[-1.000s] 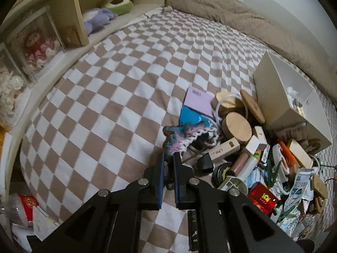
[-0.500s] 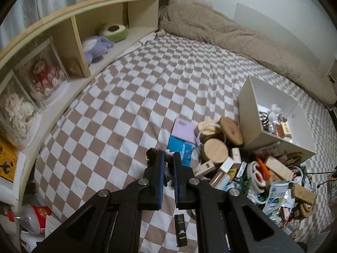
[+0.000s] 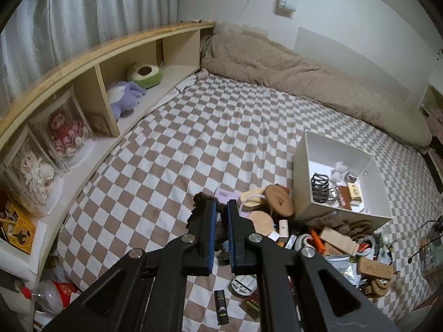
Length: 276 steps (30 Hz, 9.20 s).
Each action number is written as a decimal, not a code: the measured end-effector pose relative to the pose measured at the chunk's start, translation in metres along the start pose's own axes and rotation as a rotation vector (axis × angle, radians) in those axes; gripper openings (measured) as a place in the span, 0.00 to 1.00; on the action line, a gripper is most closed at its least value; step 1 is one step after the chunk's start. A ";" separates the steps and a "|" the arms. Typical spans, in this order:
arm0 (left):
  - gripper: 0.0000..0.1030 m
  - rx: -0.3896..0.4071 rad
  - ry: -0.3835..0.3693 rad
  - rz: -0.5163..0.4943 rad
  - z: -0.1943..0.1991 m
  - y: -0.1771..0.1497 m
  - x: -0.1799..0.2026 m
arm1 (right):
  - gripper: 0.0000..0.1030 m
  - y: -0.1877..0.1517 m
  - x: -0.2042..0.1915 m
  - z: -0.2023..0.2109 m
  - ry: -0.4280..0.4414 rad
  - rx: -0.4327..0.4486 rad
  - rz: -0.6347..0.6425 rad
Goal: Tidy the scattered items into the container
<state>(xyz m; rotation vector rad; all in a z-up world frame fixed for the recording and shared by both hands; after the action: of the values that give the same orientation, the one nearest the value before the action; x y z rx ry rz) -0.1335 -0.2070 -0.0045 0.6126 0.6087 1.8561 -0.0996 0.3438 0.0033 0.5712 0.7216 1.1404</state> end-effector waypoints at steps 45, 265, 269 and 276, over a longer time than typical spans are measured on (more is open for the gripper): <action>0.08 0.026 -0.294 -0.133 0.012 0.104 0.225 | 0.26 0.117 -0.133 -0.014 0.148 0.039 0.187; 1.00 0.361 -0.356 -0.291 0.081 -0.121 0.150 | 1.00 -0.107 -0.119 0.093 0.103 0.298 0.388; 1.00 0.378 -0.381 -0.283 0.094 -0.130 0.147 | 1.00 -0.115 -0.115 0.097 0.110 0.299 0.380; 1.00 0.375 -0.409 -0.274 0.105 -0.146 0.143 | 1.00 -0.129 -0.114 0.106 0.101 0.301 0.390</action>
<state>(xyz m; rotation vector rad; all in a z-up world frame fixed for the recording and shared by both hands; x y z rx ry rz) -0.0123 -0.0117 -0.0045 1.0668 0.7281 1.3172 0.0315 0.1898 0.0027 0.9433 0.9019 1.4394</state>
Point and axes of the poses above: each gripper's, at about its wrist camera, not at the fingertips, and z roughly against the way its jaws point, x to its right, y to its top, the point moved 4 cm from there along -z, roughly the way its jaws point, and after that the axes turned 6 degrees about z, right-handed, at the moved point
